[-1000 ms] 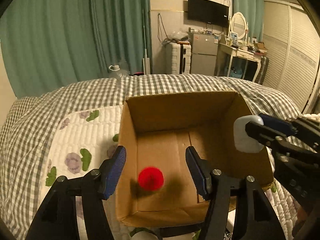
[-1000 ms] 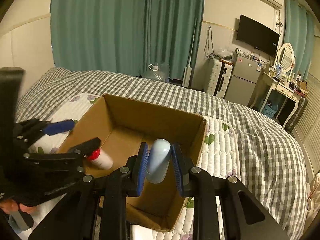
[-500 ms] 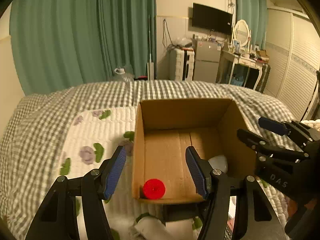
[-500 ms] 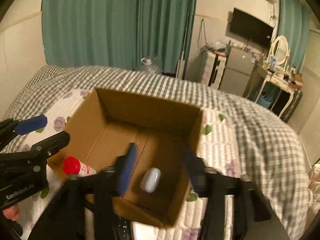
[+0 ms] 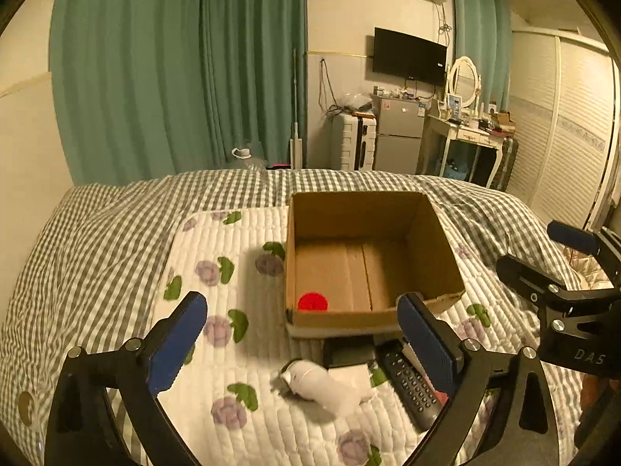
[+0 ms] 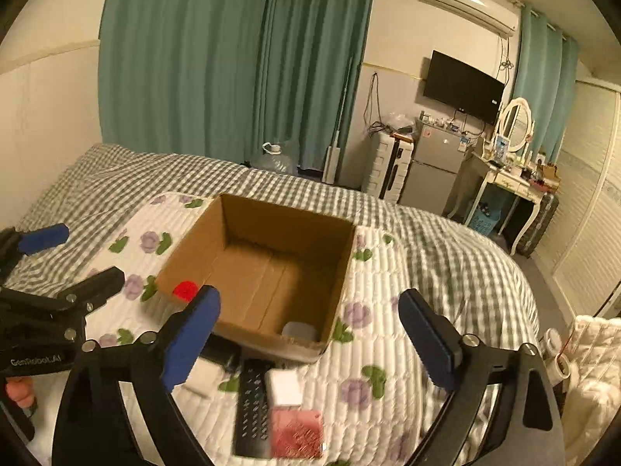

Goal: Organize rigid objects
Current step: 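Grasp the white plastic bottle with the left gripper while the right grasps the black remote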

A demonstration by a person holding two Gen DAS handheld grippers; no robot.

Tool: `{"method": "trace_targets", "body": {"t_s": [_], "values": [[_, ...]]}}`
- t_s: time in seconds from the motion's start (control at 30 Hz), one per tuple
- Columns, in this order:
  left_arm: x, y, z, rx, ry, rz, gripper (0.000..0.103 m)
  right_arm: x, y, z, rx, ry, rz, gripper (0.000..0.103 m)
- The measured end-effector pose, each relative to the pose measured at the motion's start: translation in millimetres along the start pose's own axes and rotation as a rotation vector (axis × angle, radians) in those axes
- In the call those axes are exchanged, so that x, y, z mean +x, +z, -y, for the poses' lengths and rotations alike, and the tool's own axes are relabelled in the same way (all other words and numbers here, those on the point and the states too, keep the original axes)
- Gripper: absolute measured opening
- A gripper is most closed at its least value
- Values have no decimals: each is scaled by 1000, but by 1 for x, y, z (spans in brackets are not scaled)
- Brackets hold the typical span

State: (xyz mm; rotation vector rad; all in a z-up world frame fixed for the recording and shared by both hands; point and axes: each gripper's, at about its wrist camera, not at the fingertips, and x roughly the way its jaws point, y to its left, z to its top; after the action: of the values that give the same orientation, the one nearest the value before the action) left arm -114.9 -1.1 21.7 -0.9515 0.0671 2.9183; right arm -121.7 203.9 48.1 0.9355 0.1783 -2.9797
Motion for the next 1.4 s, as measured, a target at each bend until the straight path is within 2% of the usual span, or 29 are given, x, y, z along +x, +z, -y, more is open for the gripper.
{"method": "trace_targets", "body": {"t_s": [0.2, 0.33, 0.47, 0.6, 0.73, 0.93, 1.0, 1.07, 1.2, 1.27, 1.3, 1.33, 1.4], "values": [[18, -30, -9, -2, 29, -67, 101, 8, -30, -8, 22, 25, -64, 94], [38, -52, -14, -26, 47, -128, 101, 32, -55, -13, 31, 36, -134, 94], [61, -74, -10, -44, 32, -196, 101, 59, -78, -16, 26, 27, -198, 94], [80, -80, 0, -76, 0, -230, 101, 77, -96, -14, 46, 27, -239, 94], [100, -80, 14, -42, 43, -244, 101, 88, -107, -13, 51, 22, -266, 94], [128, -89, 20, -45, 73, -298, 98, 96, -115, -8, 72, 20, -293, 94], [131, -94, 20, -43, 67, -325, 87, 97, -116, -7, 74, 18, -296, 94], [132, -101, 17, -46, 50, -359, 71, 97, -116, -7, 74, 16, -297, 94], [126, -115, 3, -72, 36, -406, 54, 95, -116, -8, 70, 10, -292, 94], [121, -119, -2, -78, 29, -416, 40, 96, -117, -8, 66, 5, -298, 94], [118, -121, -6, -79, 20, -422, 39, 96, -118, -9, 65, 3, -302, 94], [117, -122, -7, -77, 18, -423, 34, 97, -118, -10, 61, 0, -307, 94], [112, -123, -8, -61, 20, -421, 33, 99, -119, -12, 51, -1, -311, 94]]}}
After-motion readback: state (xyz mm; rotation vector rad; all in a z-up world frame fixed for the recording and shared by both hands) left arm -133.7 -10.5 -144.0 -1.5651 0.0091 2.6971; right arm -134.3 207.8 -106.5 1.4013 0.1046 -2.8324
